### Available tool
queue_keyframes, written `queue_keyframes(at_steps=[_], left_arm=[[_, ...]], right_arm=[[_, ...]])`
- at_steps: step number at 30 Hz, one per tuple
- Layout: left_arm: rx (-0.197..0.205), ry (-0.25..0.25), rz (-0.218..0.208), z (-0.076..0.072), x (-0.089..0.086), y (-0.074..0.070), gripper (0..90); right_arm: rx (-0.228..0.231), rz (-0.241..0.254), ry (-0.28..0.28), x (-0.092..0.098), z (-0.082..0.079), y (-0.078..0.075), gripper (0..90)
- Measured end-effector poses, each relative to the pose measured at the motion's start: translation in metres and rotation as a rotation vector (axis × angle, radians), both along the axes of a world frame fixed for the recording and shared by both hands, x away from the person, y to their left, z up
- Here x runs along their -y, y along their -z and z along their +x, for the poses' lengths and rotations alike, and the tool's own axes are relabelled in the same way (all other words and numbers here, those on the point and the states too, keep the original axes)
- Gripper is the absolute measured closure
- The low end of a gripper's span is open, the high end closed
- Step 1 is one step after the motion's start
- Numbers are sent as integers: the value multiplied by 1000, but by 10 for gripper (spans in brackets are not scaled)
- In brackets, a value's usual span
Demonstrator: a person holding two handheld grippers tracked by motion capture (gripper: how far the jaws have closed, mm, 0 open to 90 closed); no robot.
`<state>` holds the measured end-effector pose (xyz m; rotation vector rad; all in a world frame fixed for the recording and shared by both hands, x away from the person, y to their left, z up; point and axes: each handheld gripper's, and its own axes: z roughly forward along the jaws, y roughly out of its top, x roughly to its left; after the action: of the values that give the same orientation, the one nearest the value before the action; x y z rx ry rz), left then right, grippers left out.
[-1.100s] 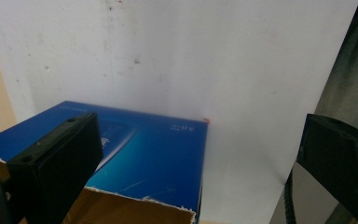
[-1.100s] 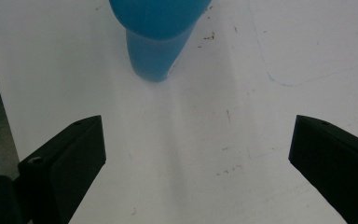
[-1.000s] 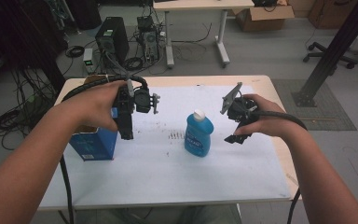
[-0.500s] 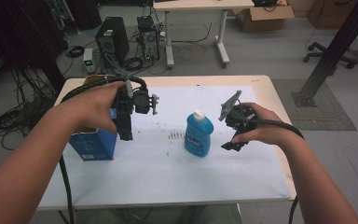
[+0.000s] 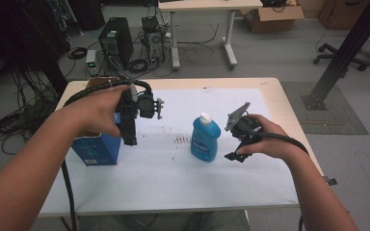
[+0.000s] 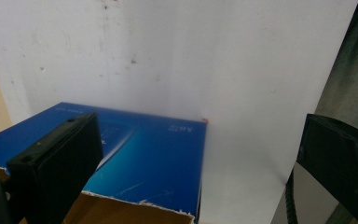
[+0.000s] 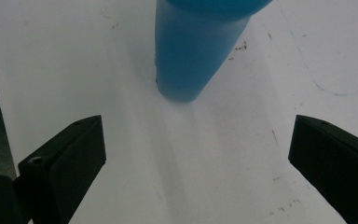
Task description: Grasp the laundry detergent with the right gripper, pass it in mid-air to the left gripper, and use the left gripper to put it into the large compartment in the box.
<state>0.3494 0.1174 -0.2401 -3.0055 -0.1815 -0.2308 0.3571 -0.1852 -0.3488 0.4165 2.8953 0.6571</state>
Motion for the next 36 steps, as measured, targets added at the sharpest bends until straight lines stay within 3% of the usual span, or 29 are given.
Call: queue_keyframes(at_steps=[10,36], left_arm=[[3,6,1,-1,0,1,4],[-6,11,13,0,1,7,4]], right_arm=[[45,80,38,2,-2,15,39],[68,174,91,-2,-5,38,38]])
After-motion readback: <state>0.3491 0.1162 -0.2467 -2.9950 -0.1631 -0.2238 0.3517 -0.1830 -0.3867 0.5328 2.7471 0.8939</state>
